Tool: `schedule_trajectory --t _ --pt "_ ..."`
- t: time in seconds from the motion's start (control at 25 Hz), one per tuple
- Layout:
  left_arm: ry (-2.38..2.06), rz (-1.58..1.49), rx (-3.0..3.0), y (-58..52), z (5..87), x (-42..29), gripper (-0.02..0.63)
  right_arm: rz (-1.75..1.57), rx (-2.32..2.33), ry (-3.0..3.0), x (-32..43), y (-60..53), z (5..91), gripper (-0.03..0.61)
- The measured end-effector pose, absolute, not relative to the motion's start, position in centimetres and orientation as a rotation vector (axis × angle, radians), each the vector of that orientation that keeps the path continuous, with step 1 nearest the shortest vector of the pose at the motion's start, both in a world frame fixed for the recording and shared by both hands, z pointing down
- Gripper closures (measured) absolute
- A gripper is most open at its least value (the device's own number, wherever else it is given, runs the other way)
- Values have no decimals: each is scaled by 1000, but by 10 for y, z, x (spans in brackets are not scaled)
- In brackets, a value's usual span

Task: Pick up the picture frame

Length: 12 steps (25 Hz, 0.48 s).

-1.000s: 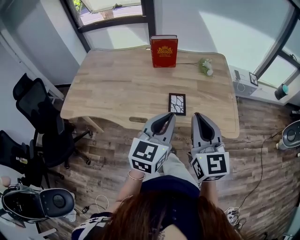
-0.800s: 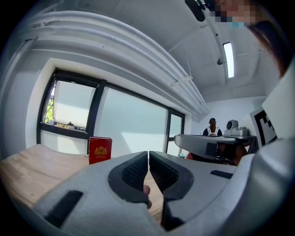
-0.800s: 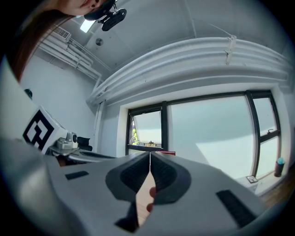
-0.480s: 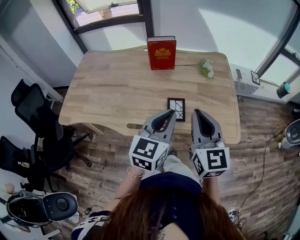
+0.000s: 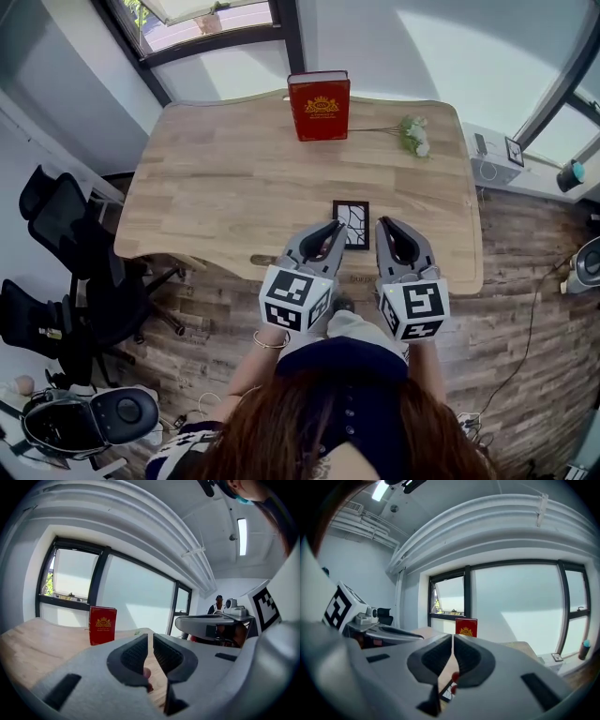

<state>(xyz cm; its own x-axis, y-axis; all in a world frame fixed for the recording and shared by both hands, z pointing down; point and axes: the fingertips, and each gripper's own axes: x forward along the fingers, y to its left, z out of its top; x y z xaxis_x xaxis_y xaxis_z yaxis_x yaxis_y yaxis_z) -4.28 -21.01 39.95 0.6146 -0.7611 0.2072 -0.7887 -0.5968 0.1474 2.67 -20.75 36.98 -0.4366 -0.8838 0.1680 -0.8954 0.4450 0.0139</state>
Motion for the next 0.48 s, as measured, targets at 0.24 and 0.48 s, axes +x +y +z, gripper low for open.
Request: schedule_trajectory --t 0.24,0.48 --pt "-1273 218 2545 -233 428 -44 578 173 1506 -2496 31 -230 399 551" --pt "-1255 263 2498 -252 455 -40 578 235 1441 -2462 39 -250 430 551"
